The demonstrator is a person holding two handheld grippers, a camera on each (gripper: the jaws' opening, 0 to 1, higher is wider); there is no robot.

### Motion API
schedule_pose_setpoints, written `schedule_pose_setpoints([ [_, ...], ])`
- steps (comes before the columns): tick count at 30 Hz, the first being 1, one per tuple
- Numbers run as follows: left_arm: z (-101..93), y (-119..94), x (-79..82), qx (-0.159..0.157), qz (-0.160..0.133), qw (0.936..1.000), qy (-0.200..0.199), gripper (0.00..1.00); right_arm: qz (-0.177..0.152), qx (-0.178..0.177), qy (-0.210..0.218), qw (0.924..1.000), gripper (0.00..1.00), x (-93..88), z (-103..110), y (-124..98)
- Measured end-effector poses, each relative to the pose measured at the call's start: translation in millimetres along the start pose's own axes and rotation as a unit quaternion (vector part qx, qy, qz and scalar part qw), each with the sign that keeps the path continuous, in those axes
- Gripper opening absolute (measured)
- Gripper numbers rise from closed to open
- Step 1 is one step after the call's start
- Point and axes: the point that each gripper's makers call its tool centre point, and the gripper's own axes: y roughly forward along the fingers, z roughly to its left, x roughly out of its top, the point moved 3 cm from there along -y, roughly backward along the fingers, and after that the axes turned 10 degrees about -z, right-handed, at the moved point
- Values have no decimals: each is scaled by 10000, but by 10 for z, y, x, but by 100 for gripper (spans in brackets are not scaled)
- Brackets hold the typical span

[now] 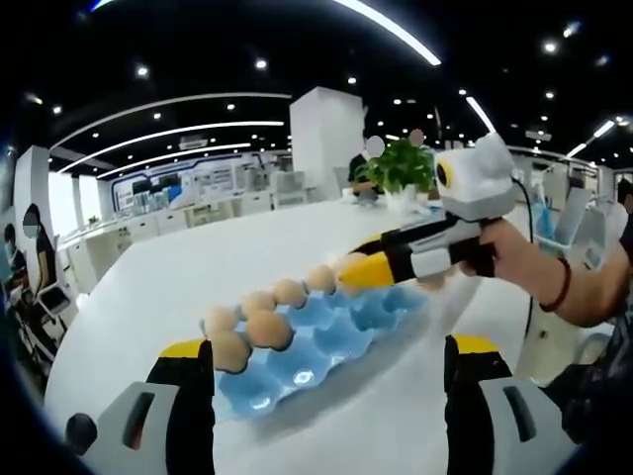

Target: Place the egg into an empty slot of the egg tray after lifting it from the table, then release the egg inside the slot.

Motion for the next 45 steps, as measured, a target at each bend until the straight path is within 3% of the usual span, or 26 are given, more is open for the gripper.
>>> schedule_pose_setpoints([
  [16, 36, -11, -34, 16, 20, 10000, -21, 99, 77, 242, -7, 9997, 28, -67, 181, 259],
  [24, 68, -21, -45, 37, 17, 10000, -31, 98, 252, 223, -115, 9994, 28, -147, 155, 420],
  [45, 164, 5, -72, 115, -2, 9998, -142, 99, 245, 253, 39, 9994, 28, -308, 174, 433],
])
